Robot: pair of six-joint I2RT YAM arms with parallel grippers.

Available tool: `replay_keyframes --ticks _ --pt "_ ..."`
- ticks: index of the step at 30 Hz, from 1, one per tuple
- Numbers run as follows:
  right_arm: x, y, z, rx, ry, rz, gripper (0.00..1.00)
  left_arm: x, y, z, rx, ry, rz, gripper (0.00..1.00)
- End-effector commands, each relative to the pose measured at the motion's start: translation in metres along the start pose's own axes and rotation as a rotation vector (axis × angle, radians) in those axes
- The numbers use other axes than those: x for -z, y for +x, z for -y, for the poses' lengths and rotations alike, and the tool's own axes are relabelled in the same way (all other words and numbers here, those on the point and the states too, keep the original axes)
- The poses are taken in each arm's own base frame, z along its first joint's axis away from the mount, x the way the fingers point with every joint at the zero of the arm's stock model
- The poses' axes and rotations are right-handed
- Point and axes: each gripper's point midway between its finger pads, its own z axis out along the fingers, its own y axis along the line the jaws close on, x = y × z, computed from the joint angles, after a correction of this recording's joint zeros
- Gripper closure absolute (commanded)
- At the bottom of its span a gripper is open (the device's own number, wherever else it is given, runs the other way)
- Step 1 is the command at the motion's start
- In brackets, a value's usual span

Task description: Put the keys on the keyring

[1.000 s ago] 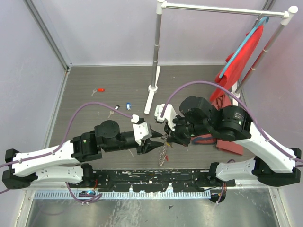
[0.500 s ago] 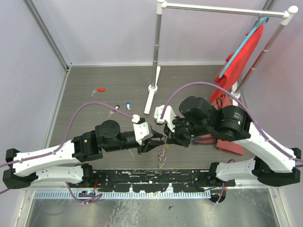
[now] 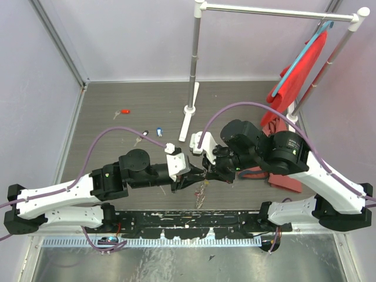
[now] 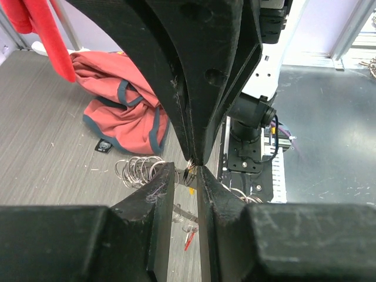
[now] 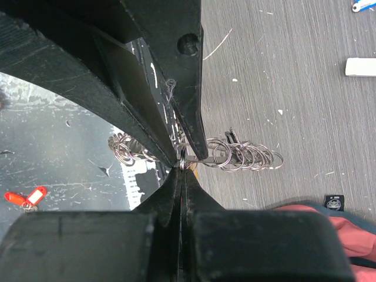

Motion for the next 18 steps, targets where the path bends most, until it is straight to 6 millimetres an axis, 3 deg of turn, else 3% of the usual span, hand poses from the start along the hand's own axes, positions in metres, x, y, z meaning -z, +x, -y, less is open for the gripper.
replay_keyframes --ticks 1,3,8,12,18 --pt "0.005 -0.023 -0.004 0.039 -0.018 0.111 0.99 -0.001 -0.025 0.001 -0.015 0.011 0.062 0.72" --pt "0.005 -0.023 -0.004 0.039 -0.019 0.113 0.99 -0.001 -0.025 0.001 -0.015 0.012 0.062 0.76" --pt "0.004 -0.023 -0.004 0.039 -0.017 0.115 0.99 0.0 -0.027 0.001 -0.018 0.014 0.066 1.0" --pt "0.008 -0.028 0.0 0.039 0.01 0.15 0.96 0.001 -0.028 0.001 -0.017 0.01 0.064 1.0" --pt "0.029 -0.044 0.015 -0.009 0.131 0.296 0.72 0.01 -0.034 -0.007 0.003 -0.041 0.102 1.0"
